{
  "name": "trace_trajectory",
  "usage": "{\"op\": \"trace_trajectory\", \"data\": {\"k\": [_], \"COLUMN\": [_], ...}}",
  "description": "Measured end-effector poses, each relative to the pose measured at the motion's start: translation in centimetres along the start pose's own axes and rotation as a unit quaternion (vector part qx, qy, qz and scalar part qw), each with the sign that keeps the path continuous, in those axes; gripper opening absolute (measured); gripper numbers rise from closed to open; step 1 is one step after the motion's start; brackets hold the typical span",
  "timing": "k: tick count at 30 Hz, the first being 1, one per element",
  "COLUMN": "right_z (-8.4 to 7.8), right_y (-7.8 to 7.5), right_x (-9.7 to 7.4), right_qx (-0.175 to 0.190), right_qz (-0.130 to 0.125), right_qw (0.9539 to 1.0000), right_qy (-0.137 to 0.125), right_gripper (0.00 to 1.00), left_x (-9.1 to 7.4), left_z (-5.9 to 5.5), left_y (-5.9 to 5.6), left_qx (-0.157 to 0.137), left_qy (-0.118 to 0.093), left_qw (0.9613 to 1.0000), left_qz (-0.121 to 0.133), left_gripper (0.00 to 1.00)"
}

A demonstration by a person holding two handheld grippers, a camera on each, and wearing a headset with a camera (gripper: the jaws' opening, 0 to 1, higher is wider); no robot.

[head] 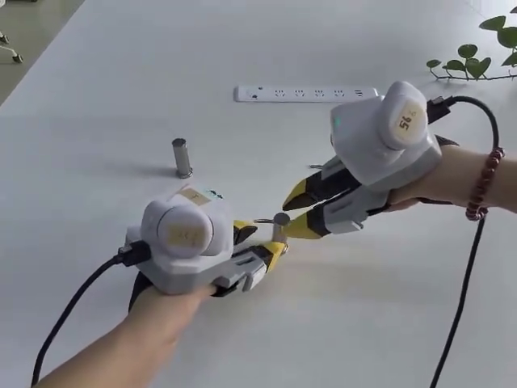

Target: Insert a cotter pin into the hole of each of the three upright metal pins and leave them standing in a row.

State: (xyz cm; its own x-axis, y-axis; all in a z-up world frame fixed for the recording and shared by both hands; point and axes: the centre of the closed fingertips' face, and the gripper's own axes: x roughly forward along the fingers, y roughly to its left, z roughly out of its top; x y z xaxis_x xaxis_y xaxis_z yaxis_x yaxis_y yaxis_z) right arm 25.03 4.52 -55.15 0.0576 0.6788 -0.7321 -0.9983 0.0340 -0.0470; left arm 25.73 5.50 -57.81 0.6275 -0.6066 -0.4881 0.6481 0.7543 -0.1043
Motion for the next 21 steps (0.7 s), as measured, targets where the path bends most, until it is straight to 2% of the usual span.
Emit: {"op": "trace_trajectory", "data": {"k": [3,10,21], "right_z": [0.1,0.2,0.0], "right_y": [-0.1,-0.2,-0.2], "right_x": [0.2,0.7,1.2], "right_qx": [-0.001,-0.002,-0.002], "right_qz": [-0.001,0.001,0.004], "right_qw": [1.0000,1.0000,1.0000], "right_qy": [0.000,0.001,0.004], "right_gripper": [0.16,0.14,0.09], "left_x": [-0.4,-1.3,-2.4], "left_z": [0.1,0.2,0.3], "left_y": [0.0,0.2,0.4], "left_qx": [0.008,0.002,0.013], "left_qy": [-0.001,-0.006,-0.005], "left_qw": [1.0000,0.9999,0.9998], "left_qz": [-0.003,-0.011,-0.011], "left_gripper": [0.27,0.30,0.31]}}
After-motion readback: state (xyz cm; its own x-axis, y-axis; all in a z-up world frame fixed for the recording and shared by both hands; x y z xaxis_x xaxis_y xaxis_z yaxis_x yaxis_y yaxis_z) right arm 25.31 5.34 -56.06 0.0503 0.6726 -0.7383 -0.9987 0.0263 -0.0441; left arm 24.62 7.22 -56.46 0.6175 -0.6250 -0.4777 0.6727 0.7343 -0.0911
